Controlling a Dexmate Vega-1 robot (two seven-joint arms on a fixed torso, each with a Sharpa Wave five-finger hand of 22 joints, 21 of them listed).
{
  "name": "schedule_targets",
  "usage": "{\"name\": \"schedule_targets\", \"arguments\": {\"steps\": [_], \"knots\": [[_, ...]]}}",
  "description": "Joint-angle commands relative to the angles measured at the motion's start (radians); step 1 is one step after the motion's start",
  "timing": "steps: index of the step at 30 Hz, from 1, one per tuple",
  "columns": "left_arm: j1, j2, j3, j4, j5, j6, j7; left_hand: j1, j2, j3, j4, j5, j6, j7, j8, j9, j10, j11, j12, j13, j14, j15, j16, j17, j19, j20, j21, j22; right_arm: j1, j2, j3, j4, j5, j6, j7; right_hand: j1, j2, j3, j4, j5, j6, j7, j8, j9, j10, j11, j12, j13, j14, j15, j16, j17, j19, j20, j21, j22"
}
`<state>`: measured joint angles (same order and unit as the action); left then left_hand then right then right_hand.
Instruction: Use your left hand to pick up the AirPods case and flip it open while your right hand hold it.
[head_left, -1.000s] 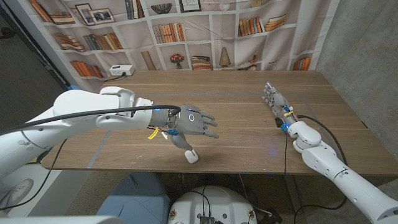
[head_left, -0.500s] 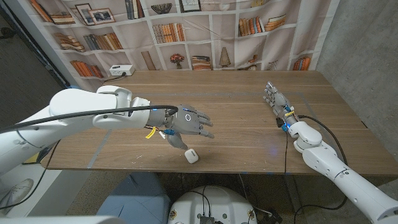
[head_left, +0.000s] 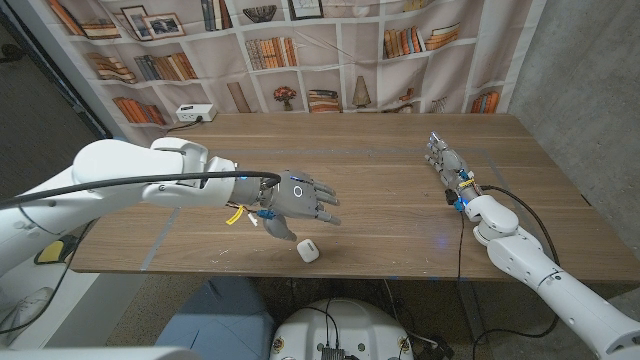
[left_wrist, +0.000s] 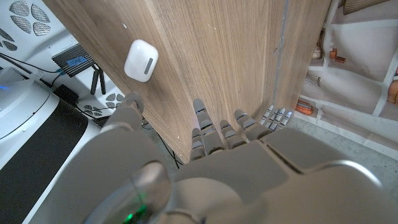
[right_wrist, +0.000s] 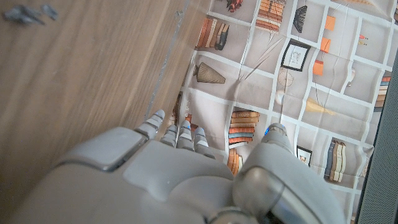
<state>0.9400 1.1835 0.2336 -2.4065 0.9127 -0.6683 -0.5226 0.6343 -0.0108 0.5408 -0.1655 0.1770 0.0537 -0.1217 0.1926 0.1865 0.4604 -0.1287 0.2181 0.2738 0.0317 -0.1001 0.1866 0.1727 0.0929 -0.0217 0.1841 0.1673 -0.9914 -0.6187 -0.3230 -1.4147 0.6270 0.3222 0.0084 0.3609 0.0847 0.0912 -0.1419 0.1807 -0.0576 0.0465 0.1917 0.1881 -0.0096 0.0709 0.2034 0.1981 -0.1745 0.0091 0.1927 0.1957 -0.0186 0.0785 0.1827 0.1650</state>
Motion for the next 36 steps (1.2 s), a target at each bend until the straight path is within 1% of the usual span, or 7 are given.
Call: {"name": "schedule_targets", "arguments": {"steps": [1,7,8,15,20,28,36], "knots": [[0.006,0.007,-0.012,0.01,0.017,-0.031,0.019,0.011,-0.006,0.001,-0.004,0.008,0.003,-0.009,0.004,0.0,0.009,-0.002,0.002,0.002,0.003,-0.008,0.001,0.001,-0.001,-0.004,0.003,0.004,0.011,0.004,-0.012,0.01,-0.023,0.008,-0.004,0.012,-0.002,0.009,-0.001,-0.003,0.002,-0.005,0.005,0.002,0.02,-0.009,0.01,0.001,-0.03,-0.006,0.008,0.0,-0.006,0.004,0.007,0.006],[0.0,0.017,-0.02,0.013,0.022,-0.042,0.012,0.014,-0.009,-0.001,-0.003,0.008,-0.004,-0.008,0.001,0.0,0.004,-0.002,0.0,0.002,-0.003,-0.008,0.0,0.001,-0.003,-0.005,0.003,0.004,0.015,0.006,-0.013,0.015,-0.02,0.009,0.0,0.012,-0.002,0.01,-0.001,-0.003,0.002,-0.005,0.006,0.002,0.025,-0.01,0.011,0.001,-0.029,-0.006,0.008,0.0,-0.006,0.004,0.007,0.006],[0.003,0.02,-0.025,0.014,0.023,-0.044,0.016,0.014,-0.01,-0.001,-0.003,0.009,-0.004,-0.008,0.001,0.0,0.003,-0.002,0.0,0.002,-0.004,-0.008,0.0,0.001,-0.001,-0.011,0.004,0.004,0.015,0.007,-0.014,0.016,-0.022,0.009,-0.001,0.012,-0.002,0.01,-0.001,-0.003,0.002,-0.005,0.006,0.002,0.025,-0.011,0.011,0.001,-0.029,-0.006,0.008,0.0,-0.006,0.004,0.007,0.006],[-0.01,0.034,-0.024,0.009,0.024,-0.061,-0.017,0.02,-0.011,-0.002,-0.003,0.01,-0.016,-0.01,-0.003,0.0,-0.006,-0.003,-0.004,0.001,-0.022,-0.009,-0.005,0.002,-0.005,-0.019,0.003,0.004,0.021,0.018,-0.016,0.037,-0.016,0.02,0.008,0.013,-0.002,0.01,-0.001,-0.003,0.002,-0.005,0.006,0.002,0.025,-0.012,0.011,0.002,-0.03,-0.006,0.008,0.0,-0.007,0.004,0.007,0.006],[-0.007,0.033,-0.026,0.014,0.044,-0.081,0.008,0.021,-0.013,-0.005,-0.001,0.011,-0.022,-0.014,-0.003,0.0,-0.019,-0.004,-0.008,0.0,-0.037,-0.007,-0.007,0.002,-0.014,-0.023,0.0,0.004,0.025,0.021,-0.021,0.046,-0.018,0.018,0.01,0.013,-0.002,0.01,-0.001,-0.003,0.003,-0.005,0.006,0.002,0.024,-0.012,0.01,0.002,-0.029,-0.006,0.008,0.0,-0.007,0.005,0.007,0.006],[0.037,0.04,-0.06,0.026,0.081,-0.094,0.075,0.024,-0.011,-0.005,0.0,0.011,-0.021,-0.017,-0.002,0.0,-0.018,-0.011,-0.007,0.0,-0.041,-0.01,-0.006,0.002,-0.017,-0.027,0.0,0.004,0.027,0.023,-0.021,0.049,-0.018,0.02,0.007,0.013,-0.003,0.011,0.0,-0.003,0.004,-0.005,0.006,0.002,0.024,-0.012,0.01,0.002,-0.03,-0.005,0.008,0.0,-0.008,0.005,0.006,0.006],[0.051,0.04,-0.066,0.035,0.114,-0.097,0.113,0.031,-0.012,-0.005,-0.002,0.013,-0.013,-0.023,0.002,0.0,-0.009,-0.015,-0.003,-0.001,-0.035,-0.014,-0.002,0.002,-0.015,-0.026,0.002,0.004,0.018,0.022,-0.015,0.045,-0.011,0.021,0.002,0.014,-0.003,0.011,0.0,-0.003,0.003,-0.005,0.006,0.002,0.023,-0.012,0.009,0.002,-0.03,-0.006,0.008,0.0,-0.008,0.005,0.006,0.006]]}}
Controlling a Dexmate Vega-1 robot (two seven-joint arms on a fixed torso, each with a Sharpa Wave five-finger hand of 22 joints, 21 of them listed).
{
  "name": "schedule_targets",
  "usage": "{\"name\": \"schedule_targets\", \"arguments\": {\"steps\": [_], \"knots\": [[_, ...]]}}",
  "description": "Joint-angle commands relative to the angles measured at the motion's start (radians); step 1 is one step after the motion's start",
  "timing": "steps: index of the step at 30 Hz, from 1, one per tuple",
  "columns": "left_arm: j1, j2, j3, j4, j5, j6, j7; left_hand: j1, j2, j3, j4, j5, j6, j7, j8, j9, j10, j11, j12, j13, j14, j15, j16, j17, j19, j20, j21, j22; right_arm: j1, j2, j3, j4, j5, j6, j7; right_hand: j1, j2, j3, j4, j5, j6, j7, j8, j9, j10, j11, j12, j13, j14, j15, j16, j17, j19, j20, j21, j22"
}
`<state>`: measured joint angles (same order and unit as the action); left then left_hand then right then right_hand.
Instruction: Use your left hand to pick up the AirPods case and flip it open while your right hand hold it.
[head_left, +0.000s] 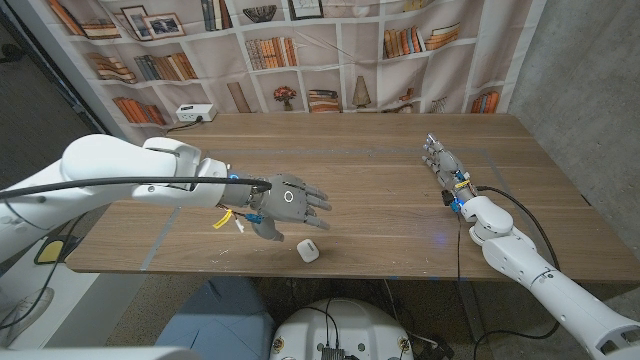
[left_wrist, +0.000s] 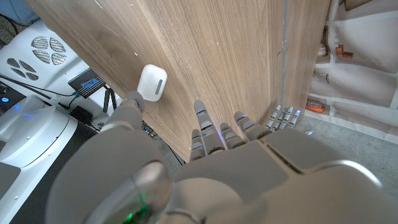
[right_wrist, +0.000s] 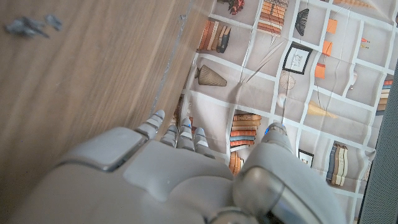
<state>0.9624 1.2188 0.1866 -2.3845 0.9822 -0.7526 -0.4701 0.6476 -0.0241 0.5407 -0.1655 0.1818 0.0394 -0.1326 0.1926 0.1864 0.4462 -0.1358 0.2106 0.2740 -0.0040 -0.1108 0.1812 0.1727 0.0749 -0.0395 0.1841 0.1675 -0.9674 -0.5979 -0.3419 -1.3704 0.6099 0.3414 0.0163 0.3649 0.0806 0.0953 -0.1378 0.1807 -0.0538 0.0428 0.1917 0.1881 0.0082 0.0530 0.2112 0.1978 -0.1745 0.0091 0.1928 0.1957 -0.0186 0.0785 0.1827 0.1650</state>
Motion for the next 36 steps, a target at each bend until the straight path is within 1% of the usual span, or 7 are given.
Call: {"name": "schedule_targets", "arguments": {"steps": [1,6,7,9,16,18,36], "knots": [[0.027,0.006,-0.017,0.012,0.042,-0.011,0.057,0.02,0.0,-0.004,-0.003,0.008,0.002,-0.012,0.003,0.0,0.006,-0.008,0.004,-0.001,0.001,-0.004,0.004,0.002,0.004,-0.008,0.002,0.003,-0.008,0.0,0.004,-0.002,0.005,0.0,-0.008,0.01,0.001,0.007,-0.004,-0.003,-0.001,-0.002,0.006,0.002,0.005,0.005,0.001,0.002,-0.03,-0.006,0.008,0.0,-0.008,0.004,0.006,0.006],[0.028,0.01,-0.011,0.016,0.035,-0.01,0.051,0.028,-0.004,-0.003,-0.007,0.009,0.006,-0.011,0.005,0.0,0.011,-0.011,0.007,-0.002,0.005,-0.003,0.006,0.002,0.006,-0.007,0.003,0.003,-0.011,-0.003,0.007,-0.006,0.005,-0.002,-0.011,0.01,0.001,0.008,-0.004,-0.003,-0.001,-0.002,0.006,0.002,0.008,0.006,0.002,0.002,-0.03,-0.006,0.008,0.0,-0.008,0.004,0.006,0.006],[0.03,0.012,-0.009,0.016,0.036,-0.008,0.047,0.034,-0.008,-0.003,-0.01,0.01,0.008,-0.011,0.006,0.0,0.026,-0.017,0.012,-0.002,0.006,-0.003,0.007,0.002,0.006,-0.007,0.003,0.003,-0.011,-0.004,0.008,-0.007,0.007,-0.002,-0.011,0.01,0.001,0.008,-0.004,-0.003,-0.001,-0.002,0.006,0.002,0.008,0.006,0.002,0.002,-0.03,-0.006,0.008,0.0,-0.008,0.004,0.006,0.006],[0.036,0.017,-0.009,0.019,0.038,-0.009,0.048,0.039,-0.01,-0.002,-0.011,0.011,0.01,-0.01,0.008,0.0,0.032,-0.016,0.015,-0.002,0.015,-0.005,0.011,0.002,0.007,-0.006,0.004,0.003,-0.012,-0.006,0.008,-0.009,0.007,-0.004,-0.01,0.01,0.001,0.008,-0.004,-0.003,-0.001,-0.002,0.006,0.002,0.009,0.005,0.002,0.003,-0.03,-0.006,0.008,0.0,-0.009,0.004,0.006,0.006],[0.047,0.02,-0.005,0.018,0.039,-0.003,0.05,0.045,-0.013,-0.002,-0.011,0.011,0.013,-0.01,0.009,0.0,0.035,-0.013,0.016,-0.002,0.017,-0.004,0.011,0.002,0.008,-0.005,0.004,0.003,-0.008,-0.008,0.006,-0.013,0.004,-0.012,-0.01,0.01,0.0,0.008,-0.004,-0.003,-0.001,-0.002,0.006,0.002,0.009,0.007,0.001,0.003,-0.014,-0.005,0.015,0.0,-0.008,0.005,0.006,0.006],[0.052,0.019,-0.004,0.019,0.044,0.001,0.055,0.051,-0.015,-0.002,-0.01,0.012,0.015,-0.008,0.009,0.0,0.012,-0.012,0.007,-0.002,0.016,-0.004,0.01,0.002,0.008,-0.006,0.004,0.003,-0.009,-0.007,0.006,-0.012,0.006,-0.01,-0.01,0.01,0.0,0.008,-0.003,-0.003,0.0,-0.003,0.006,0.002,0.009,0.007,0.001,0.003,-0.016,-0.004,0.014,0.0,-0.008,0.005,0.006,0.006],[0.019,0.026,0.036,0.033,0.063,0.014,0.018,0.059,-0.016,-0.002,-0.006,0.011,0.009,-0.006,0.006,0.0,0.009,-0.013,0.006,-0.003,0.012,0.0,0.008,0.002,0.005,-0.001,0.004,0.003,-0.019,-0.005,0.008,-0.009,0.005,0.001,-0.011,0.01,-0.001,0.009,-0.002,-0.003,0.0,-0.003,0.006,0.003,0.011,0.008,0.0,0.003,-0.021,-0.002,0.011,0.001,-0.008,0.005,0.007,0.006]]}}
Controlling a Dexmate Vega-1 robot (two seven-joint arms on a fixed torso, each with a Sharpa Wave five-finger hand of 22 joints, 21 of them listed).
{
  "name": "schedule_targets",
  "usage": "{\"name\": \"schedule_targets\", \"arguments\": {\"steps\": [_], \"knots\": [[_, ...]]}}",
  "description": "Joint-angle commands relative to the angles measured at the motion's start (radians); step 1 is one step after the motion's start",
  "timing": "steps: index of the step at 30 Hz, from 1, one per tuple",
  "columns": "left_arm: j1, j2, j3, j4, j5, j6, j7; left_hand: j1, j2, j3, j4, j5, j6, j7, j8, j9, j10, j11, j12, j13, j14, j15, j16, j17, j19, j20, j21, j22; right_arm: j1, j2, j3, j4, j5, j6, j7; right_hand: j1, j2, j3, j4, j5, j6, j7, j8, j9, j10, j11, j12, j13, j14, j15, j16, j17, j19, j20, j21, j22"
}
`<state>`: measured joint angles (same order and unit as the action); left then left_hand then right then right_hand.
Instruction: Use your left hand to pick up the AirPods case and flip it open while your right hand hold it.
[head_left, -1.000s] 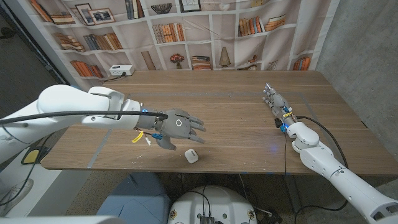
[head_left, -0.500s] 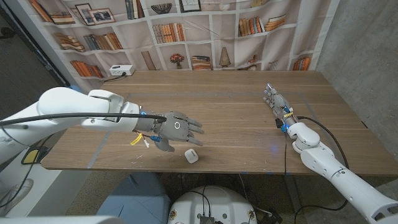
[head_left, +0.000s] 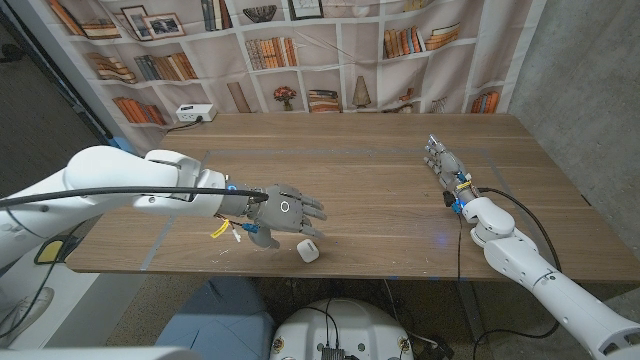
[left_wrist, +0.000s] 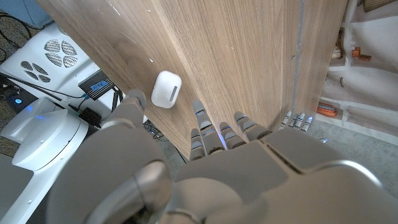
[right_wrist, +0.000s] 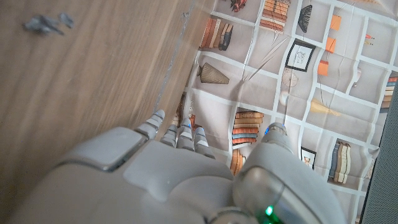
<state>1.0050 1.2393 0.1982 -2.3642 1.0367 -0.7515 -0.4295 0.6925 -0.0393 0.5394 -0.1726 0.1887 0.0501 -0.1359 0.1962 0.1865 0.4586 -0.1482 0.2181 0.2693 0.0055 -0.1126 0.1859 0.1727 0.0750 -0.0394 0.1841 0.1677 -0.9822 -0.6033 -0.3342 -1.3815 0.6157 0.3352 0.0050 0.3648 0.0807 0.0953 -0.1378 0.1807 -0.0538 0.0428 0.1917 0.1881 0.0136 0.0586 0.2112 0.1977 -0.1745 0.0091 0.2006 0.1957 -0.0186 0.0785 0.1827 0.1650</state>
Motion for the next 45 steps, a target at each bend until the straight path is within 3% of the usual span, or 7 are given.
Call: {"name": "schedule_targets", "arguments": {"steps": [1,16,34,45], "knots": [[-0.025,0.007,0.026,0.012,0.016,0.011,-0.019,0.014,0.0,-0.001,0.002,0.004,-0.002,-0.003,0.002,0.0,-0.004,-0.001,-0.002,0.002,0.002,0.002,0.004,0.002,0.005,0.0,0.004,0.003,-0.003,0.0,0.0,0.003,-0.002,0.007,0.001,0.01,-0.001,0.009,-0.002,-0.003,0.0,-0.003,0.006,0.003,0.005,0.004,0.0,0.003,-0.022,-0.002,0.003,0.001,-0.009,0.005,0.006,0.006],[0.0,0.012,0.049,0.004,0.064,0.062,-0.014,0.02,0.003,-0.003,0.007,0.002,-0.02,0.001,-0.005,0.0,-0.026,-0.001,-0.009,0.002,-0.005,0.01,0.002,0.002,-0.001,0.007,0.003,0.003,0.01,0.015,-0.008,0.022,-0.002,0.019,0.009,0.01,-0.001,0.01,-0.002,-0.003,-0.002,-0.004,0.005,0.002,0.005,0.001,0.0,0.003,-0.024,-0.001,0.002,0.001,-0.008,0.005,0.007,0.006],[-0.029,0.003,0.103,0.016,0.067,0.077,-0.03,0.022,0.007,-0.006,0.011,0.0,0.004,0.003,0.005,0.0,-0.026,-0.003,-0.005,0.002,0.0,0.01,0.004,0.002,-0.002,0.012,0.004,0.004,0.01,0.021,-0.007,0.032,-0.002,0.028,0.01,0.01,-0.001,0.011,-0.001,-0.003,-0.001,-0.004,0.006,0.002,0.005,0.002,-0.001,0.004,-0.024,-0.001,0.002,0.001,-0.009,0.005,0.007,0.006],[-0.008,-0.001,0.117,0.028,0.097,0.108,0.02,0.023,0.012,-0.007,0.014,-0.001,0.006,0.002,0.005,0.0,-0.033,-0.001,-0.007,0.001,0.001,0.009,0.005,0.003,0.0,0.014,0.005,0.004,0.014,0.015,-0.007,0.029,-0.003,0.022,0.012,0.01,-0.001,0.011,-0.001,-0.003,-0.001,-0.003,0.006,0.002,0.006,0.001,-0.001,0.004,-0.025,-0.002,0.002,0.002,-0.009,0.005,0.006,0.006]]}}
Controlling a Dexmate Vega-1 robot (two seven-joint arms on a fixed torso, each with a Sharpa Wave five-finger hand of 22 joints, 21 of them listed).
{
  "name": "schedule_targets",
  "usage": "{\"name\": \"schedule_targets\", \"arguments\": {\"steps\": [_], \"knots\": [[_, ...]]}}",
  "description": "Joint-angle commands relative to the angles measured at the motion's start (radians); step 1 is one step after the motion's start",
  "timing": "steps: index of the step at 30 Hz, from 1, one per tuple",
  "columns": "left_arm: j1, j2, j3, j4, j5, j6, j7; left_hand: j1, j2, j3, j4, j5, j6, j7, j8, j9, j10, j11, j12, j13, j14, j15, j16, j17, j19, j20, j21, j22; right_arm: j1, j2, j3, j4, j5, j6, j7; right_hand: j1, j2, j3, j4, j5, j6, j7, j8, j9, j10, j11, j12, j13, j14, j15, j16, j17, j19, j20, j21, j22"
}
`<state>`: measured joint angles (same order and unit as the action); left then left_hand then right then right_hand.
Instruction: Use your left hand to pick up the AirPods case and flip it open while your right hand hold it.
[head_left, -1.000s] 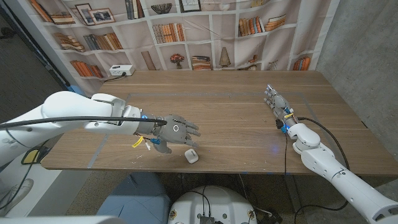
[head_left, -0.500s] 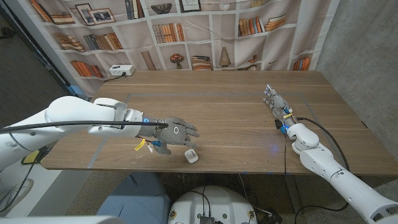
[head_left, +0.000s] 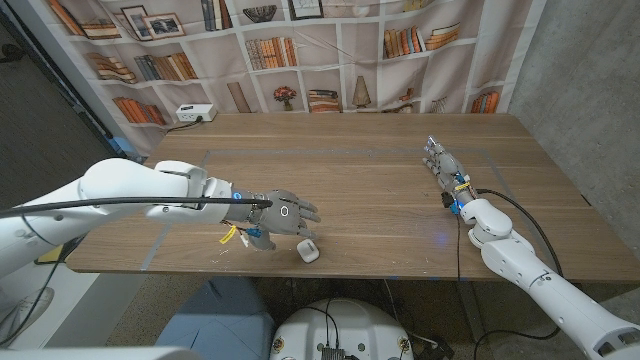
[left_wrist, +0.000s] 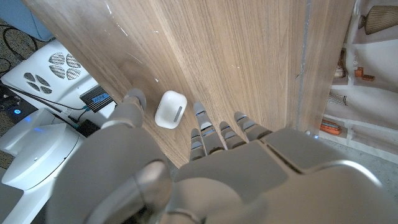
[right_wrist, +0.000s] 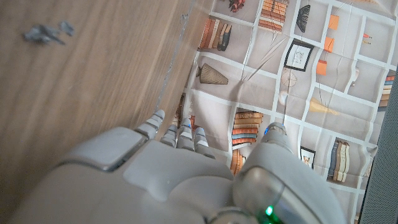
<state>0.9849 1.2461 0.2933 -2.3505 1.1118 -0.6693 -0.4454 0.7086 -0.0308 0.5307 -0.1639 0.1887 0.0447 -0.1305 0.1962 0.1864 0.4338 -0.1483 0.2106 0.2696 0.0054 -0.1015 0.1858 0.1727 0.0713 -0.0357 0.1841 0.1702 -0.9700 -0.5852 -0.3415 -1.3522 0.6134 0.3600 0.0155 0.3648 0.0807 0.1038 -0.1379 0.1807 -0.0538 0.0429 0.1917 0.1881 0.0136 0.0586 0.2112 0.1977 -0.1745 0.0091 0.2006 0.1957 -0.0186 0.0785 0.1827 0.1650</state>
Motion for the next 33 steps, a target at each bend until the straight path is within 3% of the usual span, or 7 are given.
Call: {"name": "schedule_targets", "arguments": {"steps": [1,33], "knots": [[0.014,-0.009,0.025,0.017,0.023,0.028,0.042,0.007,0.004,0.001,0.005,-0.001,0.013,-0.004,0.005,0.0,-0.008,-0.001,0.0,0.001,0.002,-0.002,0.005,0.003,0.005,0.01,0.006,0.001,0.001,-0.004,0.001,0.0,0.0,-0.002,0.001,0.01,-0.001,0.003,-0.001,-0.003,-0.001,-0.003,0.006,0.002,0.006,0.001,-0.001,0.004,-0.025,-0.002,0.002,0.002,-0.009,0.005,0.007,0.006],[-0.042,-0.051,0.115,0.048,0.036,0.032,0.037,0.015,0.018,-0.001,0.007,-0.003,0.04,-0.004,0.011,0.0,0.006,0.001,0.007,-0.006,0.018,-0.004,0.009,0.002,0.015,0.018,0.009,0.002,0.007,-0.002,0.007,0.025,0.012,0.007,0.016,0.011,-0.001,0.004,0.0,-0.003,0.0,-0.005,0.006,0.002,0.006,0.003,-0.002,0.004,-0.025,-0.001,0.002,0.002,-0.009,0.004,0.007,0.006]]}}
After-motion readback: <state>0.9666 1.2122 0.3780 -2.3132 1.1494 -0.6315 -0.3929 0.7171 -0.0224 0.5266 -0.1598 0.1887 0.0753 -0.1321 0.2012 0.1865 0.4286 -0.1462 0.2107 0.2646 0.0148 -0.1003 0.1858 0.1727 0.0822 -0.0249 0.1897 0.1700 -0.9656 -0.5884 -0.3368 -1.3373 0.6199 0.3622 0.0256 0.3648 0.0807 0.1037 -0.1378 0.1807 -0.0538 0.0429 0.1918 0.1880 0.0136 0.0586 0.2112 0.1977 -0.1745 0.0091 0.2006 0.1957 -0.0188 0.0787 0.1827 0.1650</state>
